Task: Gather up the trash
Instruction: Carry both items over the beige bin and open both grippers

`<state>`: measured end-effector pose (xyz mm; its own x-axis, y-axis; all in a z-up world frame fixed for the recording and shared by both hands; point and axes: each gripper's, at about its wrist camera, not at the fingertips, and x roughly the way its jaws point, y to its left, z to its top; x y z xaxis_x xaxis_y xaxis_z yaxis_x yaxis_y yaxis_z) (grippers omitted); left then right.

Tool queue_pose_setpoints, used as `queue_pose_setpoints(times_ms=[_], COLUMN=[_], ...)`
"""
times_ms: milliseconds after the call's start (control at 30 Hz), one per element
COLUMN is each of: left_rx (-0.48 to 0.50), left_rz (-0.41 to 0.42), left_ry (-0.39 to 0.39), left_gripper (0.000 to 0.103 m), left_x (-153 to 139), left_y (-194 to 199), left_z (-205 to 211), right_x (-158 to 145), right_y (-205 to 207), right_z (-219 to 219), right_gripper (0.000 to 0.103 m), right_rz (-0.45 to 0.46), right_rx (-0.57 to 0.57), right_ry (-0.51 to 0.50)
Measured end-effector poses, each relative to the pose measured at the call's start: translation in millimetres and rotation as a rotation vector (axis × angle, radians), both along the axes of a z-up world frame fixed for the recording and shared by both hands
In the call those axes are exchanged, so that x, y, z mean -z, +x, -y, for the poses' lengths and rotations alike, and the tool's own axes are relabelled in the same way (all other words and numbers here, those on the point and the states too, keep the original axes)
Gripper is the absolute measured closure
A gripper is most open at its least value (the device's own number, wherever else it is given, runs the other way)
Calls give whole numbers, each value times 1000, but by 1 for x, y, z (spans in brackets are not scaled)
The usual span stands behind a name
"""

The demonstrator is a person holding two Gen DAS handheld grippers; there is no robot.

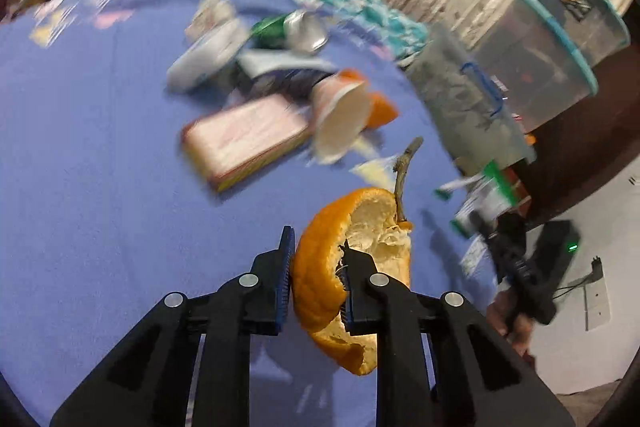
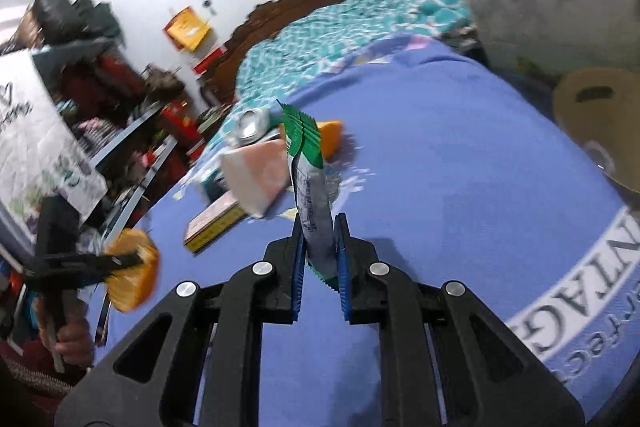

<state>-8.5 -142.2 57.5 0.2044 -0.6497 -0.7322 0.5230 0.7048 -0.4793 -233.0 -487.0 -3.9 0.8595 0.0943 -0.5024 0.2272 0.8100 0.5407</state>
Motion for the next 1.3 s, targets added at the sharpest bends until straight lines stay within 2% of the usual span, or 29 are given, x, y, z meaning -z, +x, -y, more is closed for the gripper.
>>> queue_pose_setpoints(times_ms=[100,233,333,467,600,700,733,767,800,833,867,967,1100,1200,1300], left_rx=[79,256,362,482,556,576,572,559,551,541,539,545,562,533,463], left_rz=[18,23,19,-52,-39,-8,3,15,21,22,8,-36,3,82,173], left_ry=[3,15,43,71,111,130,137,144,144,139,134,79,-10,-64,-48], left_gripper=[85,85,85,85,84,71,55,40,36,35,35,35,33,26,21], left_x=[-17,-25,-17,4,18,27,30,32,32,31,29,12,-29,-58,-71], left_y=[6,0,-10,-23,-46,-62,-65,-68,-68,-67,-66,-61,-56,-53,-45], left_z=[49,147,220,327,402,446,457,468,473,477,478,464,408,335,251], right_x=[4,5,7,9,14,23,26,29,30,30,27,18,8,1,-2], right_y=[-16,-42,-64,-91,-102,-101,-100,-99,-100,-103,-107,-112,-118,-109,-86], right_z=[24,63,93,143,180,203,210,215,218,218,217,206,195,181,162], right_gripper=[90,90,90,90,90,87,86,73,60,27,21,26,28,33,39], right_rz=[14,34,31,27,3,-22,-27,-24,-13,4,22,36,88,104,95], right_rx=[60,165,252,370,447,487,490,495,507,527,551,572,587,541,446], right_ry=[44,57,53,67,78,94,105,128,141,136,109,56,56,56,78])
